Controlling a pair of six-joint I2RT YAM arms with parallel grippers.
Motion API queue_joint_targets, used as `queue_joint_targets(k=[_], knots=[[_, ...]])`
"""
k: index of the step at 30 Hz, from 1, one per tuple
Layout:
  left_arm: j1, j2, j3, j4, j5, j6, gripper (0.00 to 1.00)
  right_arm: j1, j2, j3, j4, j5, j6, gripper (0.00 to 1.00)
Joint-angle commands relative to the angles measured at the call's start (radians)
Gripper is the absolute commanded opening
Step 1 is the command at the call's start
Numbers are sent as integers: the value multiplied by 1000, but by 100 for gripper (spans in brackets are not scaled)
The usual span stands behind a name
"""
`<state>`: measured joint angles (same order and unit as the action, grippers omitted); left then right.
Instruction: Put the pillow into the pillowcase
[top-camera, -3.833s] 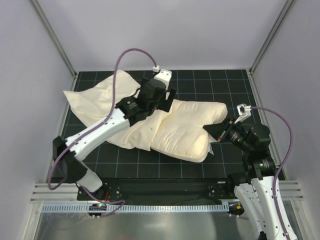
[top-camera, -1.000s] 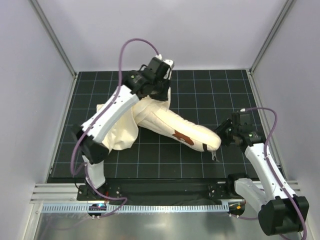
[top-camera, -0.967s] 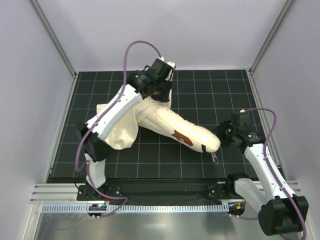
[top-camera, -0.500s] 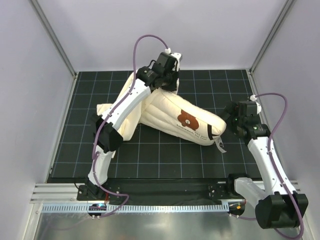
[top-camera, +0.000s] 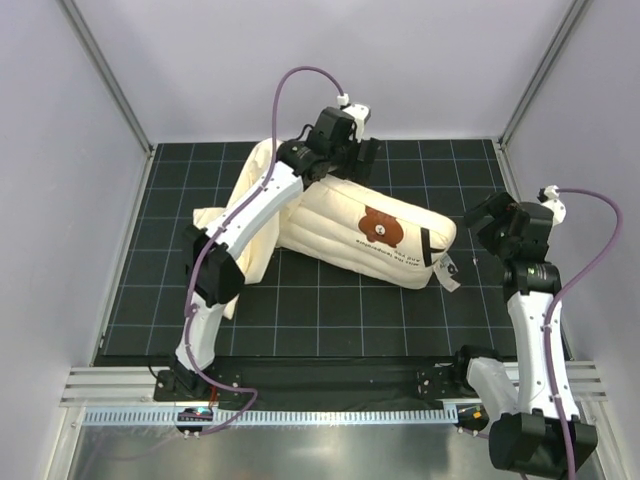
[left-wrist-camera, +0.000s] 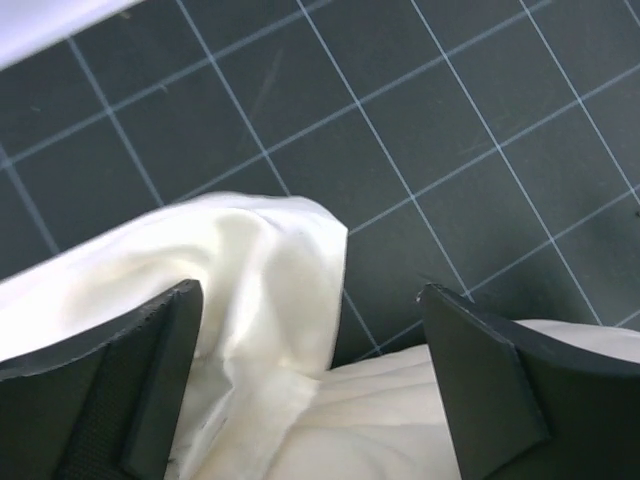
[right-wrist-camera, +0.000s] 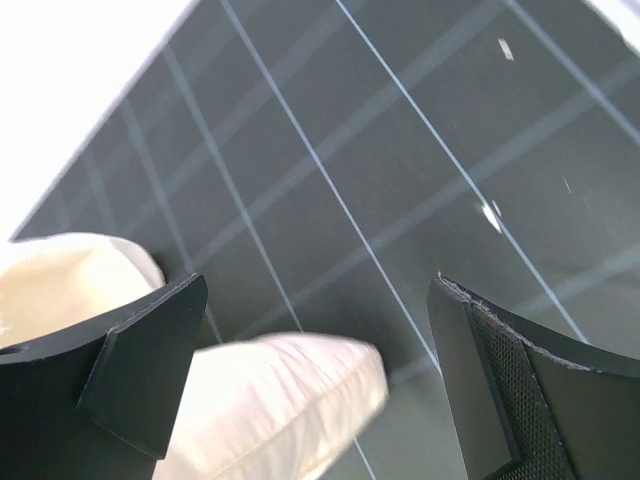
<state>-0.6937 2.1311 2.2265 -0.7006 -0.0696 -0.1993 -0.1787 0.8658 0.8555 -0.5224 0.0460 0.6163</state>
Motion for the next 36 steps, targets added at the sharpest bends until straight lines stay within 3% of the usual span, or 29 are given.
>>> queue_joint_targets(k=[1,6,9,13,14,18,23,26,29,30,32,33,36], knots=[[0,-129,9,30,-79,52,95,-7,-106,-41,200,-34,-43,100],[0,-169,16,4,-75,51,96,-10,-146,-78,289,-158,-58,100],[0,-180,-17,0,-64,46,96,-10,-253,-150,409,-247,-66,100],[0,-175,-54,0,-70,11,96,-10,-373,-251,642,-663,-43,100],[0,-175,-63,12,-67,0,96,-8,-372,-286,716,-708,-20,100],[-1,-158,-97,26,-53,-29,96,-8,-312,-318,642,-750,-85,100],[0,-154,-94,24,-90,-35,96,4,-281,-505,928,-896,40,100],[0,-142,-70,-6,-95,-32,96,45,-269,-581,1012,-841,42,98],[0,-137,-70,-28,-82,-31,95,79,-222,-558,1006,-821,26,82],[0,-140,-73,-34,-75,-35,94,84,-193,-546,1003,-812,31,62],[-1,-154,-93,-36,-44,-43,93,94,-169,-492,986,-798,51,41],[-1,-160,-97,-37,-30,-54,91,96,-156,-463,957,-792,71,21],[-12,-172,-94,-56,24,-66,88,97,-139,-304,730,-759,80,4]])
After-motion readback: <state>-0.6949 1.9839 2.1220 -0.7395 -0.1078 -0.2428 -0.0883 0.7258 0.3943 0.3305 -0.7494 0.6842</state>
